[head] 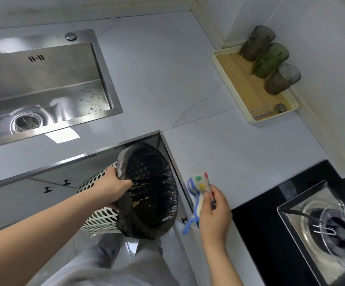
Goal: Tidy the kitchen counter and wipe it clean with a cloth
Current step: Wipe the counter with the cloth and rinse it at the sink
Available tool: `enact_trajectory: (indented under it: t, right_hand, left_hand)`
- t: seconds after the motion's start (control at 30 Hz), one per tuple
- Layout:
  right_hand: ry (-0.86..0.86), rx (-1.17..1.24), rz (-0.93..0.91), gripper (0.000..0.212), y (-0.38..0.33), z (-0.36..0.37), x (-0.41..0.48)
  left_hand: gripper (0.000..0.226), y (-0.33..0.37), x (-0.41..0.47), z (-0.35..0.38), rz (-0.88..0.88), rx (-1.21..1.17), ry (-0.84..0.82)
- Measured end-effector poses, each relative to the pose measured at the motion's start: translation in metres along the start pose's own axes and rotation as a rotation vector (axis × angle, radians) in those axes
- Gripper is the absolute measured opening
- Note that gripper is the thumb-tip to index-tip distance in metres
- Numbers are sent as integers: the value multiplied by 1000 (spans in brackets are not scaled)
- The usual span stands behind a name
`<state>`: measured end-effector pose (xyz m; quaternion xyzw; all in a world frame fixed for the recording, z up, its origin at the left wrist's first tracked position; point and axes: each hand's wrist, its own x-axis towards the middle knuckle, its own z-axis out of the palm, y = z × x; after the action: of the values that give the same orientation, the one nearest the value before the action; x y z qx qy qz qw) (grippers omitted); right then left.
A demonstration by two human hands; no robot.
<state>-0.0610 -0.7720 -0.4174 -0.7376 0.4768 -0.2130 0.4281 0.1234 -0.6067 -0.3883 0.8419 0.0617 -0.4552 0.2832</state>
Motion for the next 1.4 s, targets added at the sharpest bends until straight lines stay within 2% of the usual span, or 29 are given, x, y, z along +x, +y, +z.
enact_trajectory:
  t: [0.17, 0.23, 0.3, 0.4, 0.53, 0.6, 0.7, 0.77, 0.93, 1.03, 1.1, 1.2, 1.27, 1.4]
  right_hand:
    - [331, -89, 122, 25, 24, -37, -18]
    - [400, -147, 175, 26, 36, -40, -23]
    - [391, -196, 228, 27, 46, -34, -28]
    - [335, -259, 200, 35, 48, -13, -34]
    - [340, -187, 153, 47, 27, 20, -28]
    - [235, -144, 109, 42, 14, 39, -26]
    - [-28, -39, 61, 20, -9, 66, -30]
    - [-168, -34, 50, 17, -18, 76, -34]
    - [-265, -49, 35, 15, -16, 70, -28]
    - [-338, -26, 60, 23, -13, 60, -17]
    - [-402, -7, 103, 29, -10, 56, -13]
    - [-539, 22, 151, 18, -11, 59, -8]
    - [-624, 38, 189, 28, -16, 62, -4]
    - [-734, 196, 411, 18, -40, 69, -9]
  left_hand:
    - [33, 1, 3, 7, 24, 14, 13]
    - [35, 2, 4, 6, 16, 2, -3]
    - [35, 1, 6, 4, 7, 2, -5]
    - [35, 1, 7, 2, 7, 16, -4]
    - [38, 1, 8, 0, 2, 37, -26]
    - [36, 0, 9, 1, 7, 29, -33]
    - [34, -3, 10, 0, 18, 4, -30]
    - [34, -6, 10, -2, 18, -1, -22]
    - [32, -17, 7, -7, 34, 55, -1]
    - [32, -30, 3, -5, 25, 79, 52]
    - [30, -41, -1, -1, 15, 91, 97]
    - [33, -63, -7, 3, -43, 68, 147]
    - [30, -77, -10, 5, -71, 15, 170]
    - [30, -112, -30, 1, -104, -134, 215]
